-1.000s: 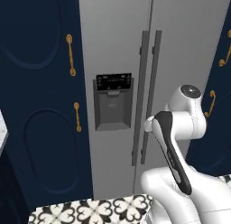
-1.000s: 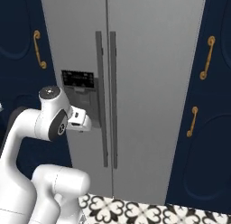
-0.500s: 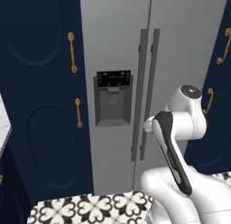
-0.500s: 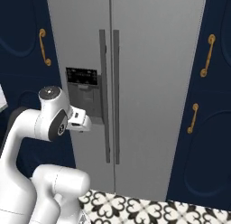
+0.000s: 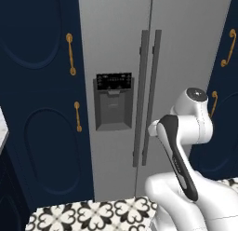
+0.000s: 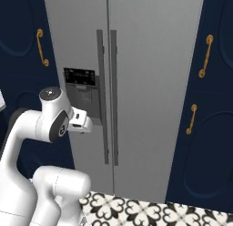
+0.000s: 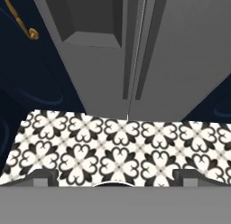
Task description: Grab a lemon wedge from the fridge and one ice cube from the ice bowl, and put them in the glass of lemonade.
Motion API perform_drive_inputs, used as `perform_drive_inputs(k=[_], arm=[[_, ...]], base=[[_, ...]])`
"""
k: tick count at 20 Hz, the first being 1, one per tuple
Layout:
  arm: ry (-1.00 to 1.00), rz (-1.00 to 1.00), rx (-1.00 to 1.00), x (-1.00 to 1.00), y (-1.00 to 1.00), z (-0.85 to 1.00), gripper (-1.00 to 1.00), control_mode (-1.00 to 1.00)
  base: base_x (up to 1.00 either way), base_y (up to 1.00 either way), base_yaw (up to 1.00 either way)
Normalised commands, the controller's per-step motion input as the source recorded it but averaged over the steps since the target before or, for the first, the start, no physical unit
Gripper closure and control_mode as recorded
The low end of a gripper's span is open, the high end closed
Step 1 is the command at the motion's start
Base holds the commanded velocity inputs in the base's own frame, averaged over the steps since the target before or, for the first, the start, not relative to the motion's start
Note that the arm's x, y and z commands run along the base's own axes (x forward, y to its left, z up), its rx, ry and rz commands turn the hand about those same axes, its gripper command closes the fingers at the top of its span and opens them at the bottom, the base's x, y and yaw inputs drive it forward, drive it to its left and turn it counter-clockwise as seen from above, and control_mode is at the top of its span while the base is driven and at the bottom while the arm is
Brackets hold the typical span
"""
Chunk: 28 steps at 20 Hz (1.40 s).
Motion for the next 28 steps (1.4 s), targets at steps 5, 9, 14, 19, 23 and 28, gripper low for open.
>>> perform_drive_inputs(k=[5, 9, 14, 19, 23, 28], arm=[[0.00, 0.00, 0.00, 0.00, 0.00, 0.00, -1.00, -1.00], [0.00, 0.00, 0.00, 0.00, 0.00, -0.01, -1.00, -1.00], [-0.26, -0.04, 0.00, 0.40, -0.33, -0.27, -1.00, -1.00], [-0.35, -0.09, 0.00, 0.88, -0.53, -0.06, -1.00, -1.00], [-0.13, -0.08, 0.02, 0.97, -0.48, 0.00, -1.00, -1.00], [0.02, -0.07, 0.03, 0.75, -0.38, 0.34, -1.00, -1.00]], base=[[0.00, 0.00, 0.00], [0.00, 0.00, 0.00], [0.00, 0.00, 0.00], [0.00, 0.00, 0.00], [0.00, 0.00, 0.00], [0.00, 0.00, 0.00]])
